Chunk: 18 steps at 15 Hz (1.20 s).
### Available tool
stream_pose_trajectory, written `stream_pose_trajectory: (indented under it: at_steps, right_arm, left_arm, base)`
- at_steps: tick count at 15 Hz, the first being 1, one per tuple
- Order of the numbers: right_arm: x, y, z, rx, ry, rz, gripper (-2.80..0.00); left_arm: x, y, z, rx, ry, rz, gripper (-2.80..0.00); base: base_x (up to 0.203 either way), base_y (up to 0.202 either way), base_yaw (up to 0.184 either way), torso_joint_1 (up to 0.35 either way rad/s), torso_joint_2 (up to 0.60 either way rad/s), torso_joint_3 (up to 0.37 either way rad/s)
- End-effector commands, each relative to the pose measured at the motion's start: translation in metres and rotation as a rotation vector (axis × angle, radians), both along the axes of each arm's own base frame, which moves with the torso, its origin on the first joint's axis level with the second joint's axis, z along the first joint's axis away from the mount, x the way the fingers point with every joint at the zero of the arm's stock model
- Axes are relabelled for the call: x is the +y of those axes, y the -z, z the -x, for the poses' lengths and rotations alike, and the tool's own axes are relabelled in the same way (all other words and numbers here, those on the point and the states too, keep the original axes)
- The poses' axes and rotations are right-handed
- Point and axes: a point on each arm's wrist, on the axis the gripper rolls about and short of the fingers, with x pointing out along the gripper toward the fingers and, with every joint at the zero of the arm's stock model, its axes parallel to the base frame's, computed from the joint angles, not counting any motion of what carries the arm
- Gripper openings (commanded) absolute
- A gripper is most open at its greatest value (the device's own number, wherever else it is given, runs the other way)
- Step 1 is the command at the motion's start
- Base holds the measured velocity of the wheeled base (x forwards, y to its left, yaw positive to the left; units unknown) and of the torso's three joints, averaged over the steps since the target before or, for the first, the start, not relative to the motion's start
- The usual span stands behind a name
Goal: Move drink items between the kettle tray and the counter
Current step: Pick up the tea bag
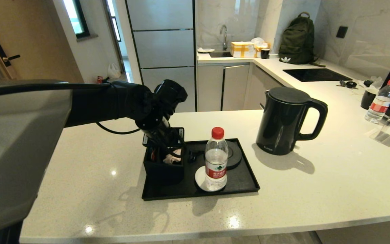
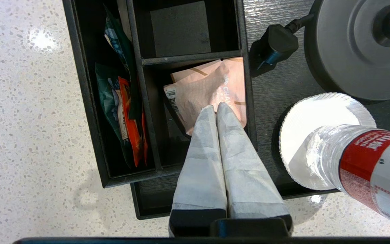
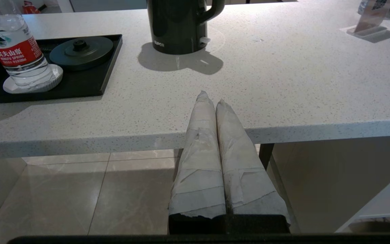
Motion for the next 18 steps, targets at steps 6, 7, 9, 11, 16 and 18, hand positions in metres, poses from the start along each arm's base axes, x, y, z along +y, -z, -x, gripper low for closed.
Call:
stream_pose_trajectory:
  at_steps: [6, 7, 9, 11, 16, 18]
  right_arm:
    - [0.0, 0.0, 0.0, 0.003, 0.001, 0.0, -2.8]
    - [0.0, 0.0, 0.0, 0.003, 0.001, 0.0, -2.8]
    - [0.0, 0.0, 0.0, 0.003, 0.0, 0.0, -2.8]
    - [0.0, 0.0, 0.0, 0.003, 0.0, 0.0, -2.8]
    - [0.0, 0.0, 0.0, 0.003, 0.0, 0.0, -2.8]
    - [0.0, 0.0, 0.0, 0.003, 0.001, 0.0, -2.8]
  left_arm:
    - [0.009, -0.004, 0.007, -0.008, -0.061, -0.033, -2.8]
    - [0.009, -0.003, 0.007, -0.007, -0.06, -0.034, -2.8]
    - [0.009, -0.002, 0.007, -0.002, -0.06, -0.037, -2.8]
    - [0.009, -0.002, 0.007, -0.002, -0.06, -0.037, -2.8]
    - [0.007, 0.006, 0.008, 0.023, -0.052, -0.053, -2.8]
    - [0.006, 0.013, 0.01, 0.044, -0.043, -0.072, -2.8]
  base:
    - [0.0, 0.0, 0.0, 0.0, 0.0, 0.0]
    - [0.0, 0.0, 0.0, 0.0, 0.0, 0.0]
    - [0.0, 0.0, 0.0, 0.0, 0.0, 0.0]
    - [0.0, 0.0, 0.0, 0.0, 0.0, 0.0]
    - [0.0, 0.0, 0.0, 0.0, 0.0, 0.0]
    - [0.0, 0.0, 0.0, 0.0, 0.0, 0.0]
